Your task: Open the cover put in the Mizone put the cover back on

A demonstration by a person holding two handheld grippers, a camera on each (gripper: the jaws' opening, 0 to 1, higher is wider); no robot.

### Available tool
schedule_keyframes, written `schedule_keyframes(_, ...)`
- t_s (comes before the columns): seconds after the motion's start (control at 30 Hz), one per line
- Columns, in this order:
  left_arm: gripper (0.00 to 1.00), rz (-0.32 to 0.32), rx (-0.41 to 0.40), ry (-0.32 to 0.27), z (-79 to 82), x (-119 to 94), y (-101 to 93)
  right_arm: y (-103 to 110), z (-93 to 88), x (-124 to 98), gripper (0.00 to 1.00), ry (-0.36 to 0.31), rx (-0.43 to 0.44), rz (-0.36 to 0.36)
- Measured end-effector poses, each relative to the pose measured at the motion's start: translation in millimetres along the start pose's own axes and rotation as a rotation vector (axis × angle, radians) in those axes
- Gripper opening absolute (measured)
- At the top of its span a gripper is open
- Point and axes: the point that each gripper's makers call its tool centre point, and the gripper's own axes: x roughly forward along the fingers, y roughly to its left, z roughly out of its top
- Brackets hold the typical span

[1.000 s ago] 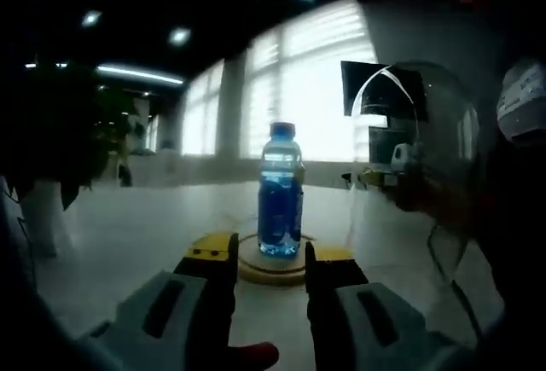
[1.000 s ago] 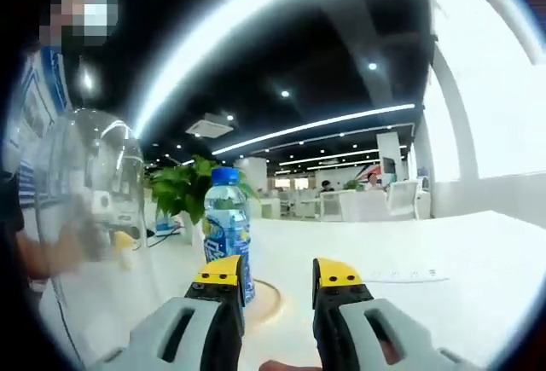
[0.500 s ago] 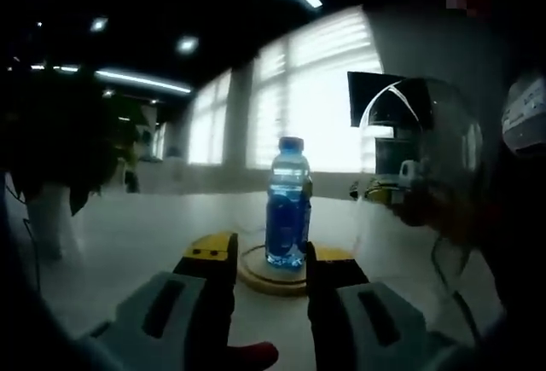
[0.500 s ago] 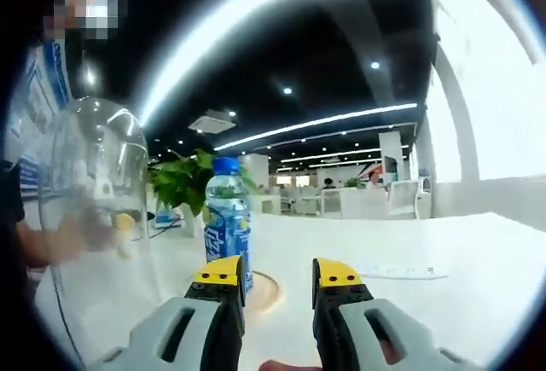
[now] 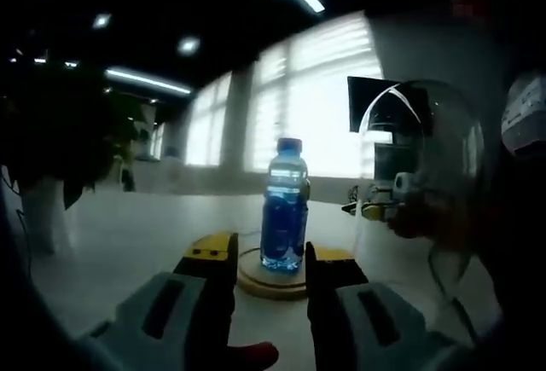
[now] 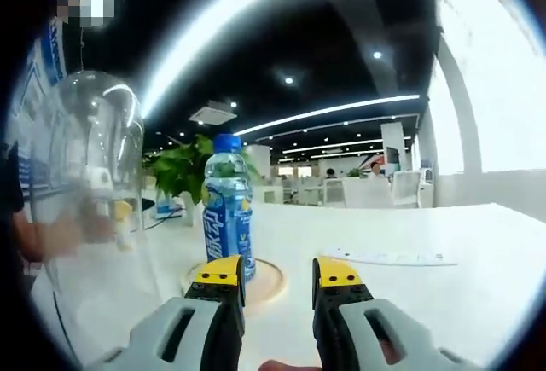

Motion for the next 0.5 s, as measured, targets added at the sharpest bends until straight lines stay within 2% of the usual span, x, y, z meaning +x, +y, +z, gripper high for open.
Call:
schedule_keyframes(0.17, 0.24, 0.006, 0.007, 0.000, 0.8, -1.1, 2.1, 6.0, 10.0, -3.6, 0.24, -0.031, 0.004, 0.018)
schedule_keyframes(0.33, 0.24, 0.016, 0.006, -0.011, 4.3, -2.4, 3.1, 9.4, 13.0, -4.8, 0.24, -0.043, 0.014, 0.027)
schedule_keyframes(0.5, 0.24, 0.024, 0.006, -0.001, 0.3, -1.4, 4.7, 8.8, 14.4, -4.2, 0.24, -0.060, 0.038, 0.027)
